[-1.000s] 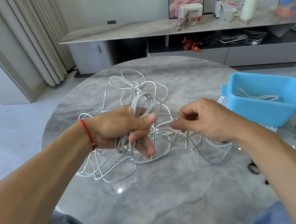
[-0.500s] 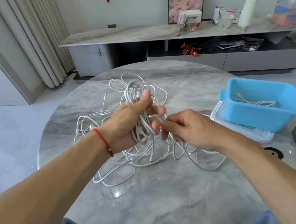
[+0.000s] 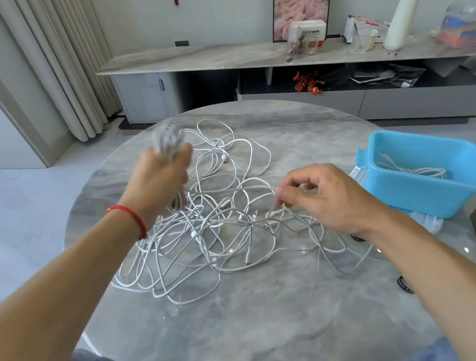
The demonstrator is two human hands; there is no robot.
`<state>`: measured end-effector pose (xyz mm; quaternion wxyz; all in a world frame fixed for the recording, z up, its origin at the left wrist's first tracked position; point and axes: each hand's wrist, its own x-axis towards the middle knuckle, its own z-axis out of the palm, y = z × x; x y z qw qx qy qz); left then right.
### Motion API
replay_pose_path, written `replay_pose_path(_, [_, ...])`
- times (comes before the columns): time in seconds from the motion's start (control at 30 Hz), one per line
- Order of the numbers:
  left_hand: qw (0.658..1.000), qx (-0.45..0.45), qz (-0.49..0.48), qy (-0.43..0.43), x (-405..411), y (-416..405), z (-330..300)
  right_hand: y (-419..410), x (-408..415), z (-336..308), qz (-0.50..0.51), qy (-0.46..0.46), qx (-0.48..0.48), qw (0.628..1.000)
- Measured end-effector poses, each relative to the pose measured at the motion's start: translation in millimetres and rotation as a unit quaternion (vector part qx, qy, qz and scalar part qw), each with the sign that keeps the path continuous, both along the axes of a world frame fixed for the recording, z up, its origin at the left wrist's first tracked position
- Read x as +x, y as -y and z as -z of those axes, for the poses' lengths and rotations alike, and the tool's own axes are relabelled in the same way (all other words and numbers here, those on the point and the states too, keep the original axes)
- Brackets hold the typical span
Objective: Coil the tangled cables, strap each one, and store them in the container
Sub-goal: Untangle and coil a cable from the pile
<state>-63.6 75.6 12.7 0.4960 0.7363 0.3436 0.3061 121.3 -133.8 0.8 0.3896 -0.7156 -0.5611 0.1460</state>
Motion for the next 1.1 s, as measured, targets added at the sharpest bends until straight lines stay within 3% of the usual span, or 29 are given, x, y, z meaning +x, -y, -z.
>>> replay_pose_path(0.1, [0.981, 0.108, 0.108, -0.122, 4, 16, 9, -1, -9, -8, 0.052, 0.108, 0.064, 0.991])
replay_pose_path(0.33, [0.973, 0.047, 0.219, -0.059, 23, 50, 9, 3, -14, -19, 0.083, 0.083, 0.056, 0.991])
replay_pose_path(0.53, [0.977, -0.101, 0.181, 0.043, 16, 41, 3, 18, -6, -34, 0.077, 0.060, 0.068, 0.993])
replay_pose_path(0.7, [0.982, -0.075, 0.174, 0.014, 11, 35, 8, 28, -3, -39, 0.053, 0.047, 0.073, 0.995])
replay_pose_path(0.87, [0.985, -0.037, 0.171, -0.009, 9, 31, 7, 26, -1, -36, 0.094, 0.081, 0.068, 0.990])
replay_pose_path(1.1, [0.987, -0.110, 0.118, 0.026, 7, 20, 9, 32, 8, -33, 0.101, 0.079, -0.032, 0.991])
